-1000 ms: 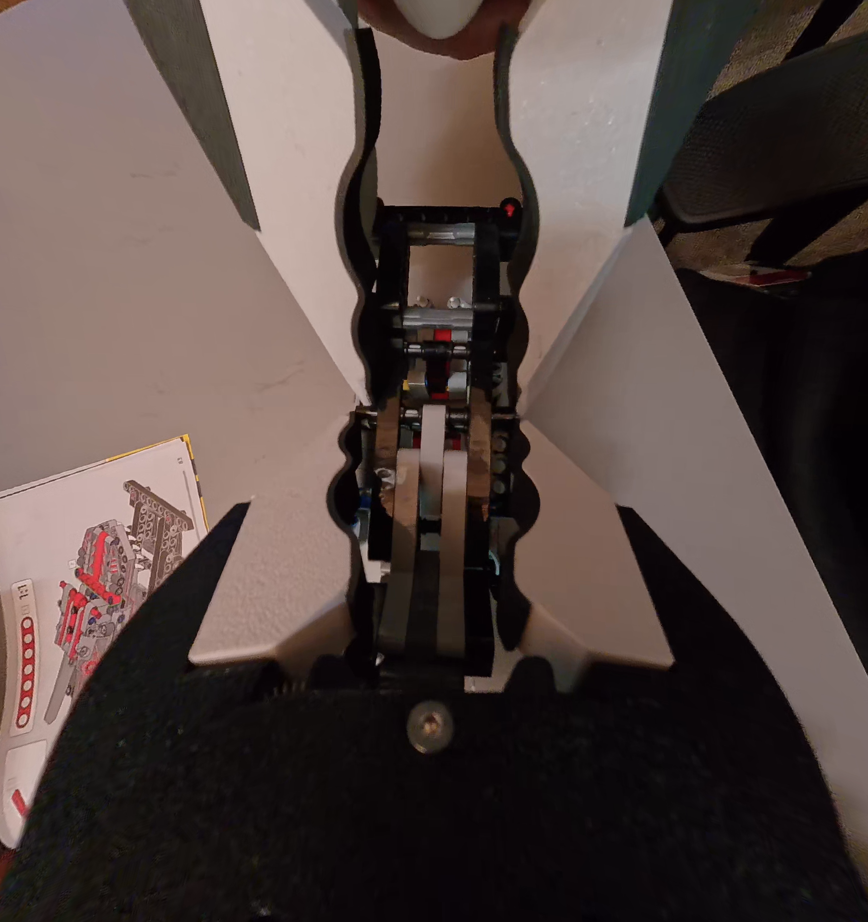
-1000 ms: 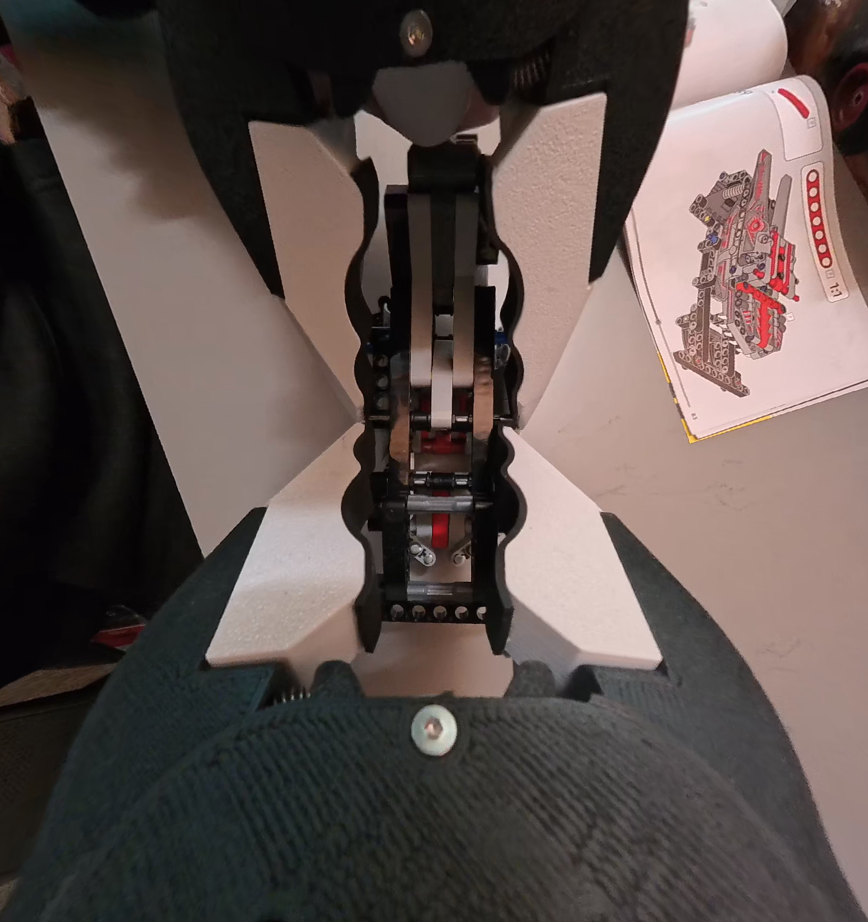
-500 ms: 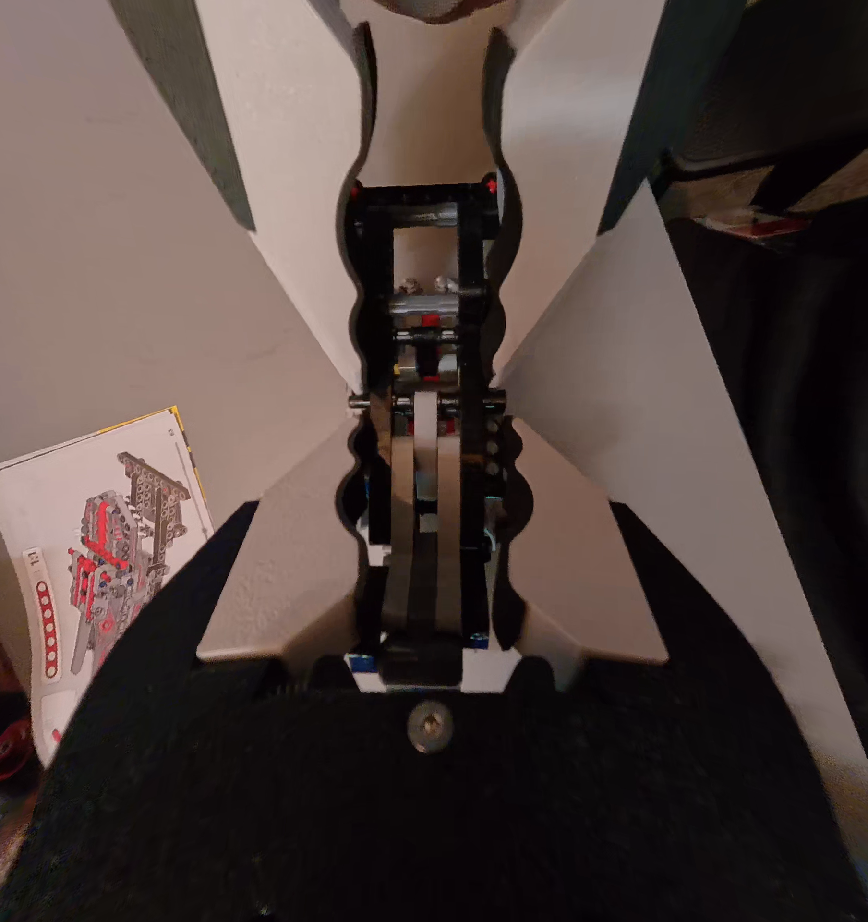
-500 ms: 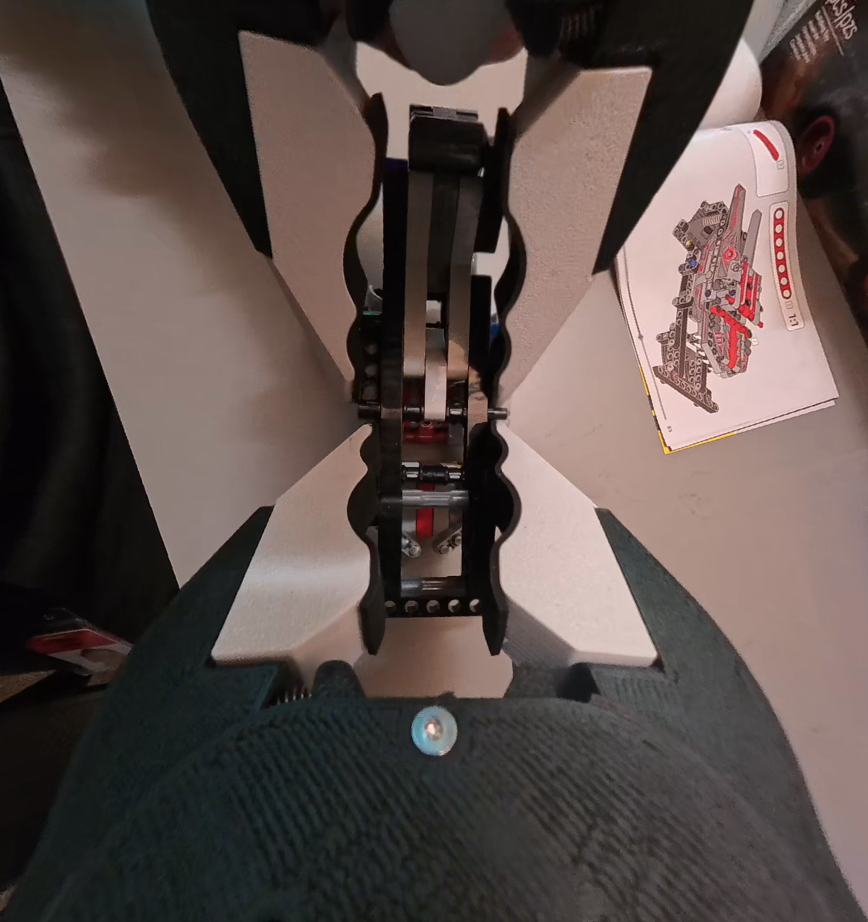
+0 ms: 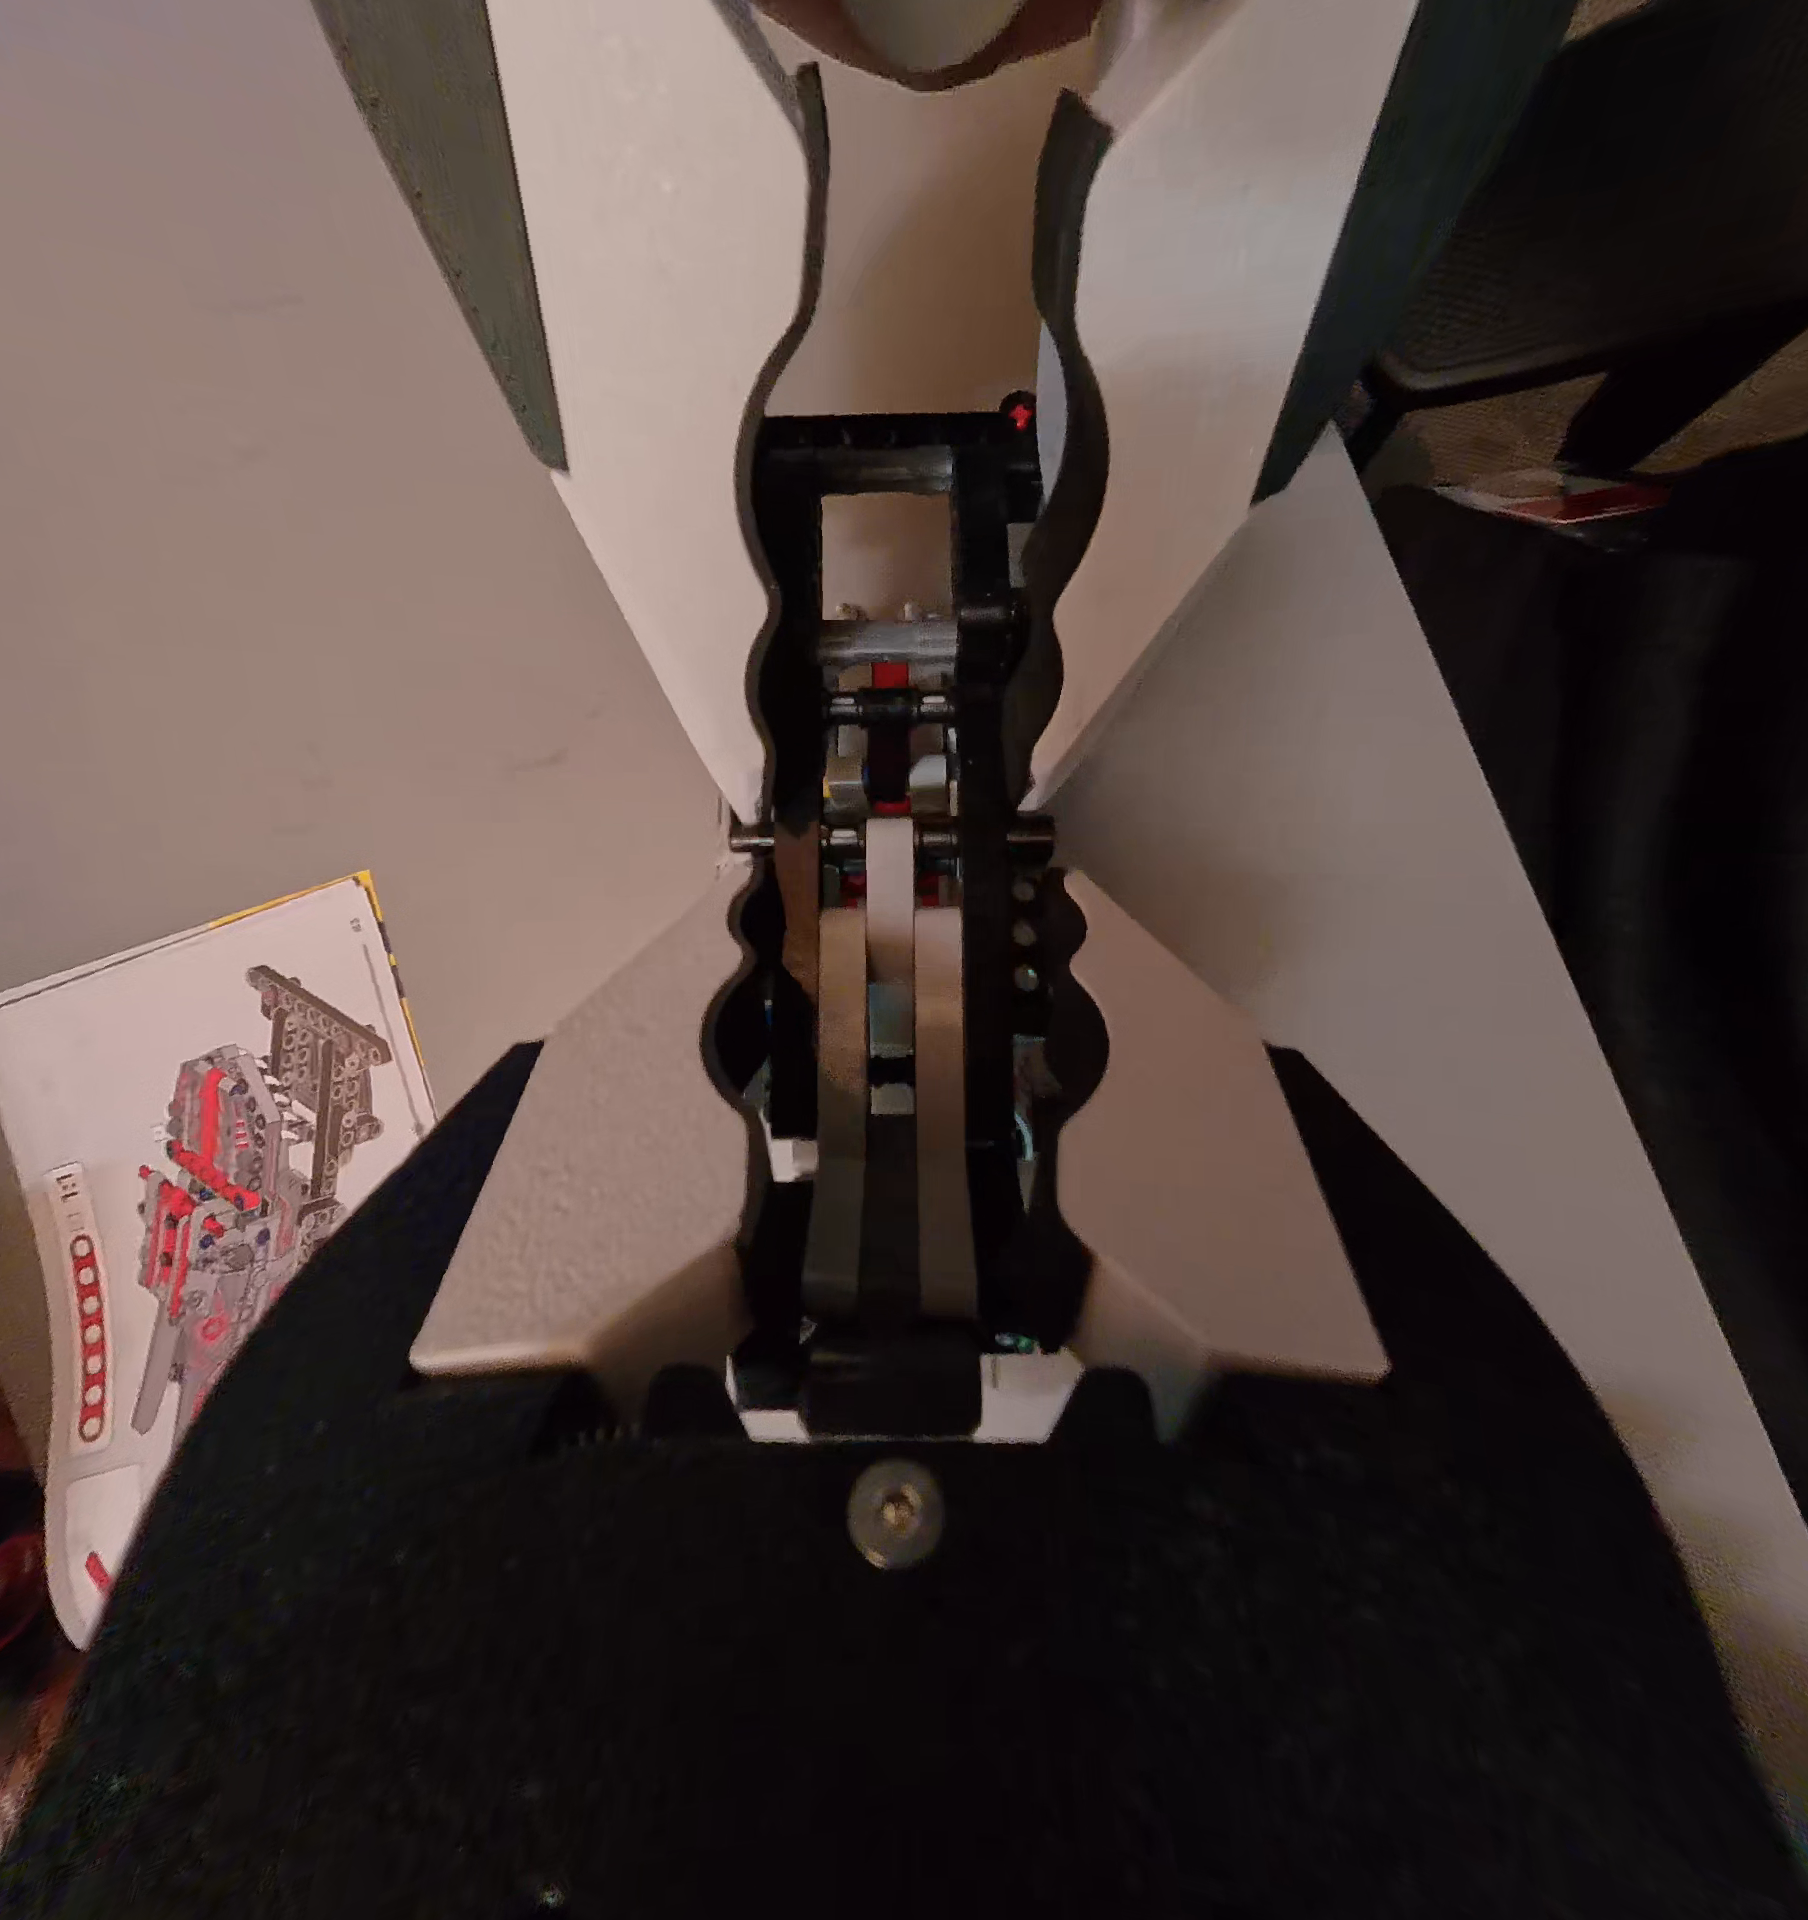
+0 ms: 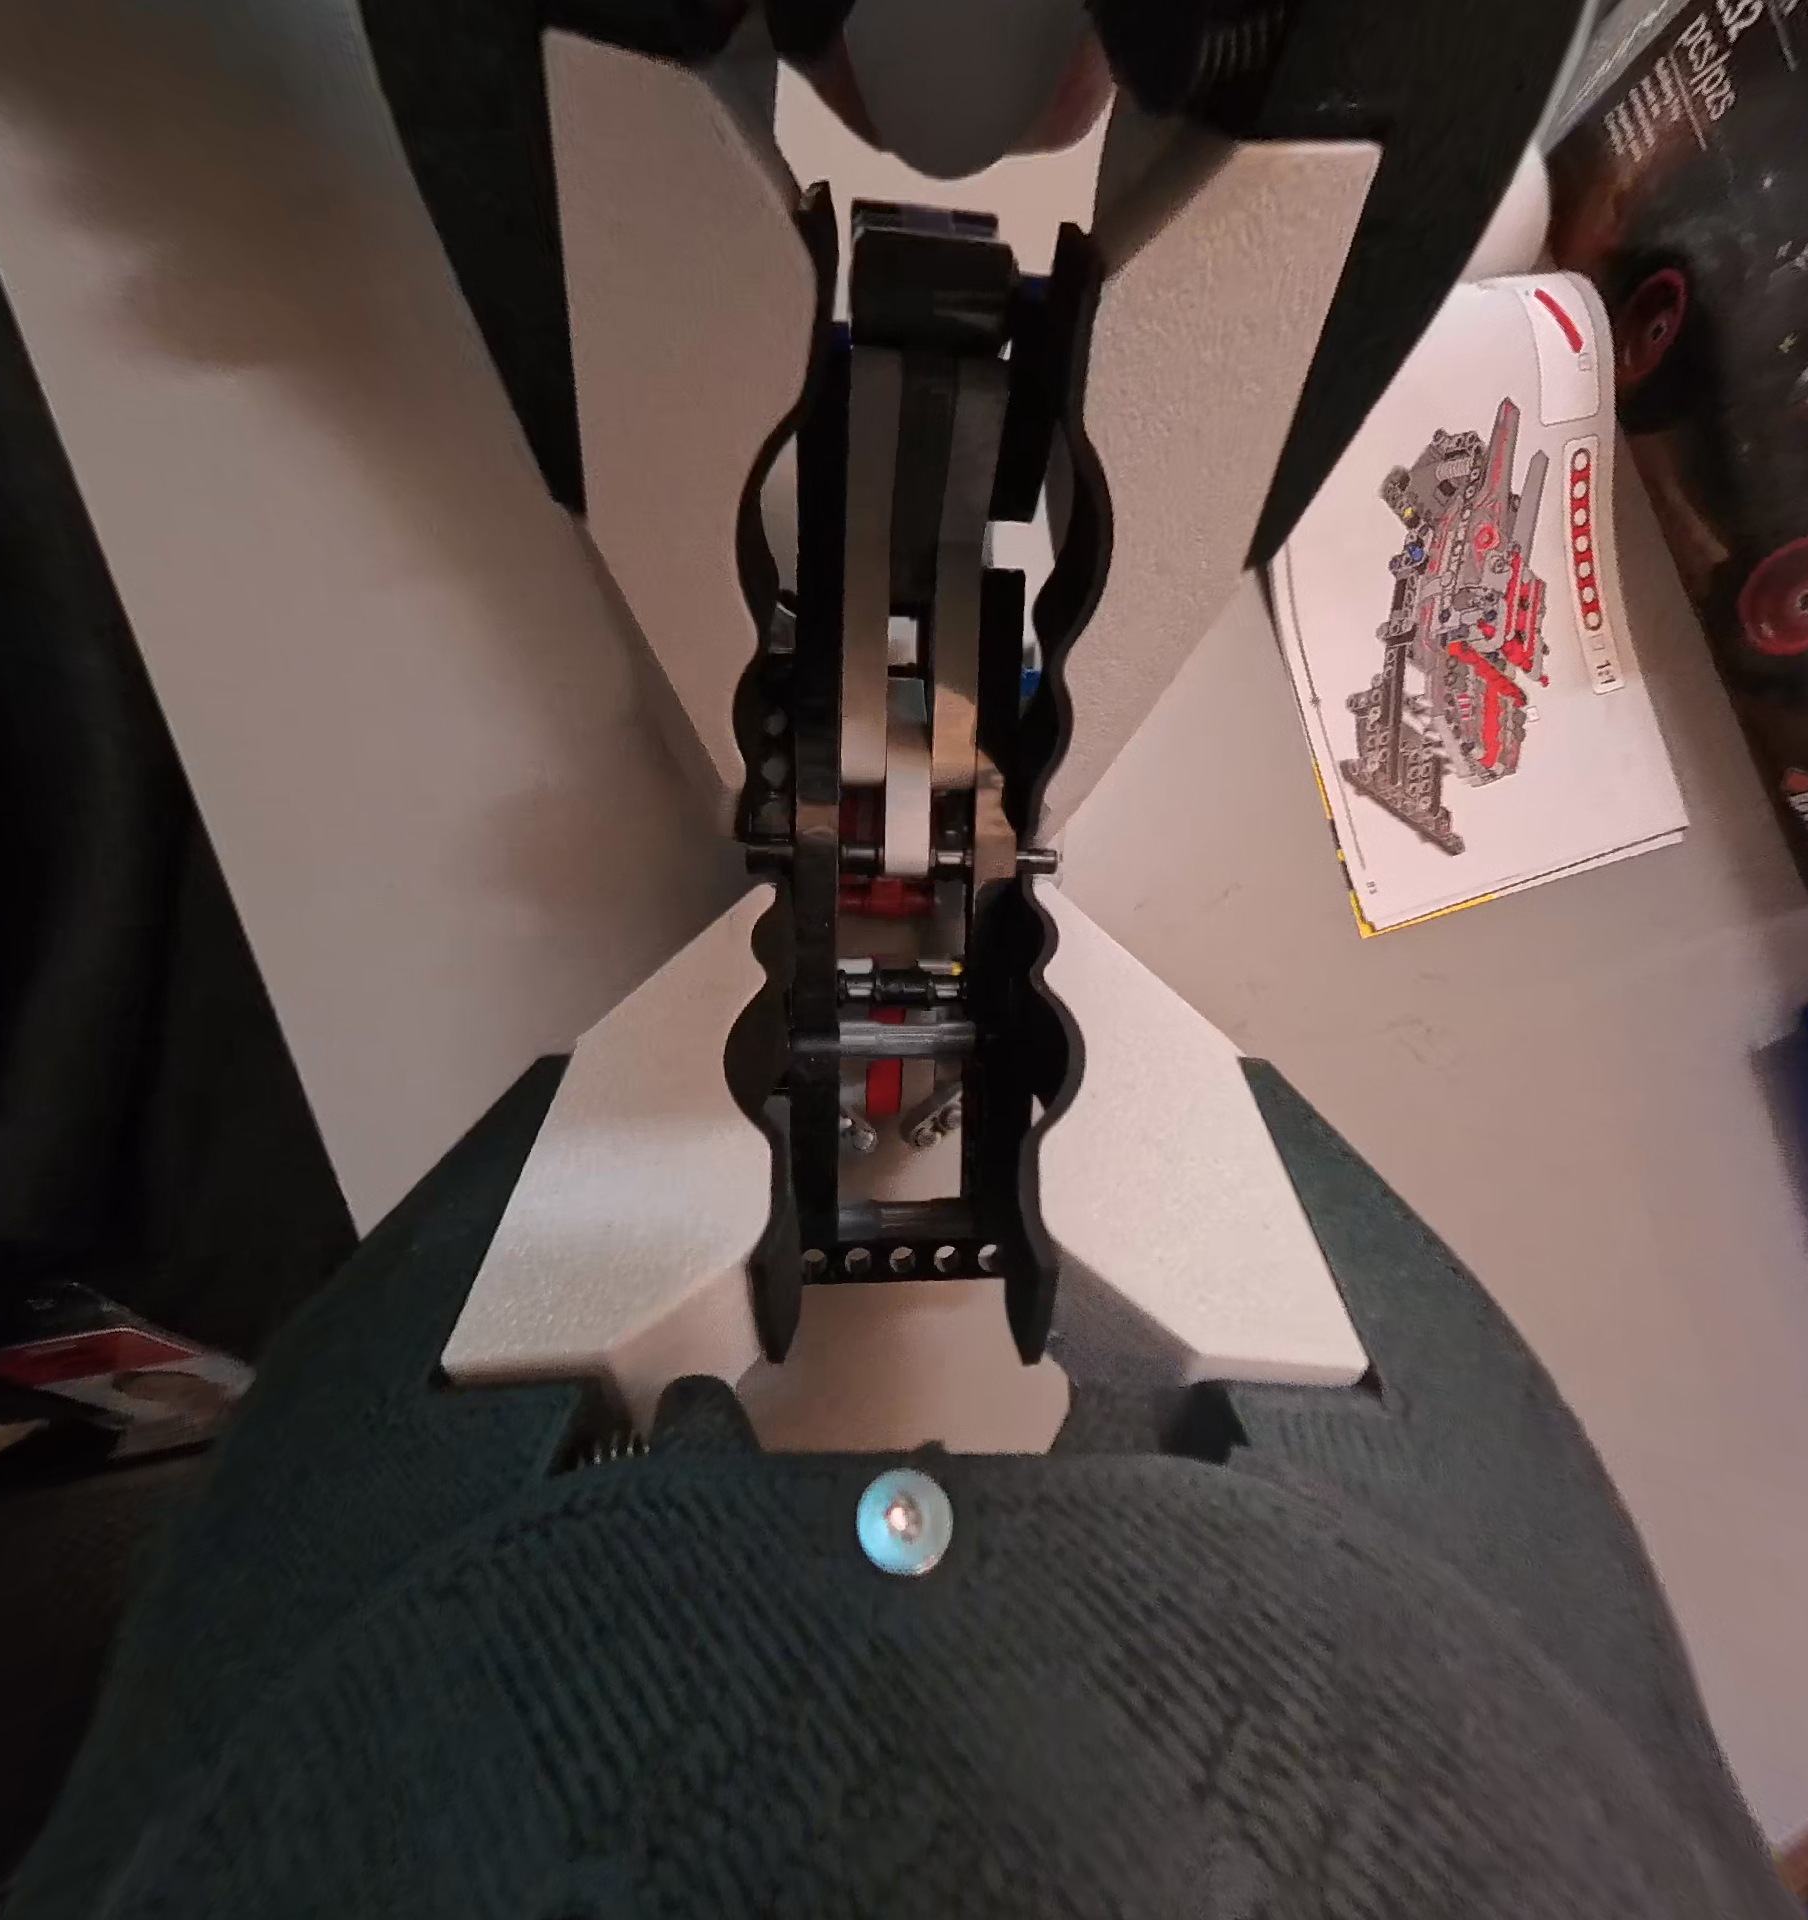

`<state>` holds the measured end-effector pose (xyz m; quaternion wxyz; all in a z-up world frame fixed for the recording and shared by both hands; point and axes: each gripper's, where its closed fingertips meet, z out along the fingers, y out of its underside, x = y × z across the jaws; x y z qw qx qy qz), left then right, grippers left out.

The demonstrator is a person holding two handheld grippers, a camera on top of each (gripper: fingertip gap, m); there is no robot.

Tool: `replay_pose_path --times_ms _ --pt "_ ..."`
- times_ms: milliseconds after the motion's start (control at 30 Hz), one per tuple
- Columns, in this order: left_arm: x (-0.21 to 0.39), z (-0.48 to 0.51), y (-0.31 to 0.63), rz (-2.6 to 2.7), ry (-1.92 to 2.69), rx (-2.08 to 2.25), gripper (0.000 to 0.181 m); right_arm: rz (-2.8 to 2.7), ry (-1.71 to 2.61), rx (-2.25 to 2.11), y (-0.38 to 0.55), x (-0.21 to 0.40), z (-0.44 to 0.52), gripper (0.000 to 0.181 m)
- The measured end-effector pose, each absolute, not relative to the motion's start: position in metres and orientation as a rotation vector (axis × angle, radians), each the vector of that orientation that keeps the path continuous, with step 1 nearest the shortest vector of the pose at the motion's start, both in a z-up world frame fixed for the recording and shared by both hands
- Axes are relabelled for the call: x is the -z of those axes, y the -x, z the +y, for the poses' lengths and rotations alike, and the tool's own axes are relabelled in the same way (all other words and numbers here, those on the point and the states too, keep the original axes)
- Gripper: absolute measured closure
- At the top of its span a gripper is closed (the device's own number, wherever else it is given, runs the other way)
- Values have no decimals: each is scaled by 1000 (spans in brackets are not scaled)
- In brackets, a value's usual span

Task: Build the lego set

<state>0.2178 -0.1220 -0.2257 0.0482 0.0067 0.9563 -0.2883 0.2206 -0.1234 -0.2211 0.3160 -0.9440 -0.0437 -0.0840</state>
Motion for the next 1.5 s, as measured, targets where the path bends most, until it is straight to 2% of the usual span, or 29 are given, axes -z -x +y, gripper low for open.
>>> replay_pose_path --times_ms 33,233,367,467,567,733,933,1067,1200,1300,1500 --pt "226 -122 -217 2889 -19 881 132 -135 2487 277 -220 222 -123 140" --pt "224 -122 -209 2730 -96 906 132 -197 2452 513 -214 222 -123 140" --pt "217 -121 -193 2658 -119 1016 136 -288 2379 845 -202 219 -121 139" --pt "196 -123 -184 2645 -46 1208 137 -324 2328 1056 -196 219 -121 139" --pt "177 -115 -193 2609 0 1246 144 -381 2289 1164 -194 221 -120 140" --pt "182 -103 -205 2706 6 1084 140 -345 2290 1132 -195 220 -121 140" --pt "200 -120 -200 2854 2 969 126 -292 2300 1041 -200 219 -122 138" --pt "208 -125 -196 2895 -12 904 127 -313 2267 1090 -197 220 -122 139" --pt "195 -126 -195 2898 -52 970 138 -335 2236 1136 -195 221 -123 140" --pt "186 -122 -199 2912 -58 951 139 -288 2208 1106 -196 220 -126 138" --pt "173 -112 -214 2953 82 1001 174 -386 2147 1234 -189 223 -125 138"
